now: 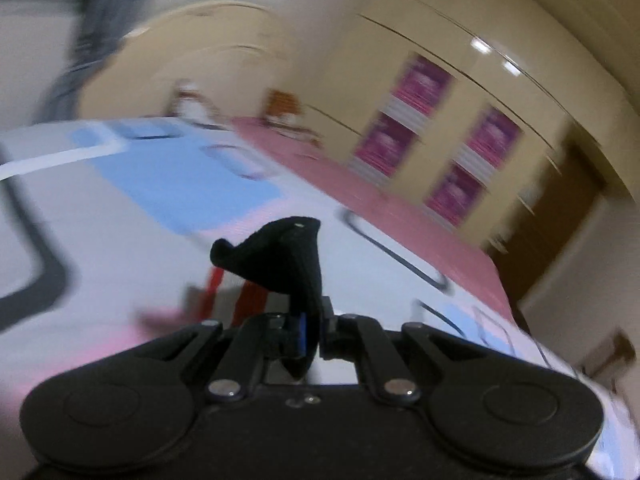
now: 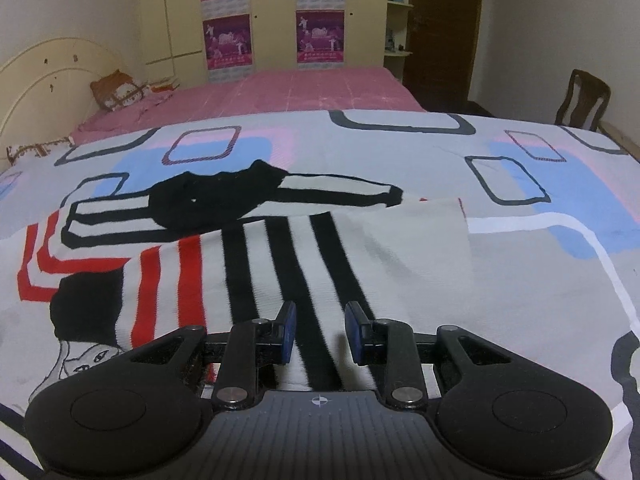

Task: Fold small clothes
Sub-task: 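Grasp the black cuff of the other sleeve with the left gripper and lift, then lay the held sleeve across the sweater body and open the left gripper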

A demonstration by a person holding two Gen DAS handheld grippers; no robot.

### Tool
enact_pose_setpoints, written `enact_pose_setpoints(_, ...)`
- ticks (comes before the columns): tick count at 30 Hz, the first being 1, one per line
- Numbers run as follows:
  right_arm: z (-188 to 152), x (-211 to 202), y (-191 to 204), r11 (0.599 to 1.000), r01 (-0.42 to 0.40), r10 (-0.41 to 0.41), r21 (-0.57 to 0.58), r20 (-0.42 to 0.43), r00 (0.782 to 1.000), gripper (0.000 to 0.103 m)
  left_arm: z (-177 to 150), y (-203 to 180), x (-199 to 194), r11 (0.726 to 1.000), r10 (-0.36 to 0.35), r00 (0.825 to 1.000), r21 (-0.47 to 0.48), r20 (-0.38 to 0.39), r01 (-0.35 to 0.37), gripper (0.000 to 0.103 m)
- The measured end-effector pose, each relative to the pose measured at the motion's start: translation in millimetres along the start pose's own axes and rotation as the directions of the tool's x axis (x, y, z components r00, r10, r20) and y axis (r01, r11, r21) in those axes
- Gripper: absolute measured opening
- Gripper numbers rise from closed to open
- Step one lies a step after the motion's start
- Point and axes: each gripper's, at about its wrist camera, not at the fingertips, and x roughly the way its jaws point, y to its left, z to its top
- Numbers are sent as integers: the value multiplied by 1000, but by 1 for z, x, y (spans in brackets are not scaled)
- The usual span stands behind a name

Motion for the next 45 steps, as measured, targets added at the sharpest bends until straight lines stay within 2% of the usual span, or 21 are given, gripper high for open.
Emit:
enact_pose_setpoints(4,2,-6,-10,1000,-9,9,20,9,1000,28,-17,-68,15,986,-70,995,149,-67,79,5)
enact_pose_setpoints(12,0,-17,-30,998,-30,29,63,21,999,28,-63,-168,35,929,-177,966,292,-188,228,5)
enact_pose_setpoints(16,-3,-22,-42,996,-33,31,88,21,999,28,-88,-209,43,879,-195,945,381,-261,287,5)
enact_pose_setpoints(19,-6,-26,-50,995,-30,28,98,23,999,28,-113,-241,52,817,-151,935,492,-320,300,5)
enact_pose_setpoints(22,-8,-29,-61,993,-20,17,115,26,1000,28,-137,-265,58,773,-141,919,538,-369,335,5)
enact_pose_setpoints(26,-10,-36,-77,989,-4,-1,150,29,1000,28,-161,-283,67,737,-140,900,564,-413,373,5)
enact_pose_setpoints(27,-11,-39,-81,987,-10,4,163,38,999,28,-169,-289,72,721,-136,891,574,-433,389,6)
enact_pose_setpoints(29,-11,-43,-88,982,-28,18,189,56,998,29,-181,-296,73,695,-152,873,578,-463,427,24)
enact_pose_setpoints(30,-11,-45,-92,977,-32,20,210,59,998,44,-186,-300,71,687,-178,861,567,-476,455,42)
enact_pose_setpoints(31,-11,-46,-94,973,-34,20,229,64,998,81,-192,-303,71,677,-201,844,552,-497,486,55)
enact_pose_setpoints(32,-11,-50,-95,970,-39,19,241,84,996,89,-196,-303,70,669,-220,832,542,-509,509,60)
enact_pose_setpoints(33,-11,-54,-94,969,-57,31,239,109,994,90,-197,-303,68,663,-236,827,537,-511,521,65)
enact_pose_setpoints(35,-8,-57,-90,971,-82,57,224,114,992,89,-192,-297,60,673,-255,843,540,-474,506,60)
enact_pose_setpoints(36,-6,-58,-87,971,-104,80,217,117,990,89,-185,-290,54,689,-256,863,544,-435,479,58)
enact_pose_setpoints(39,-1,-54,-75,957,-179,159,229,105,982,74,-155,-260,33,754,-236,921,539,-311,375,58)
enact_pose_setpoints(42,1,-39,-58,923,-268,262,277,60,963,63,-119,-211,6,811,-175,962,524,-209,261,58)
enact_pose_setpoints(45,0,-22,-40,894,-317,327,316,23,945,63,-93,-151,-20,849,-62,985,510,-162,137,58)
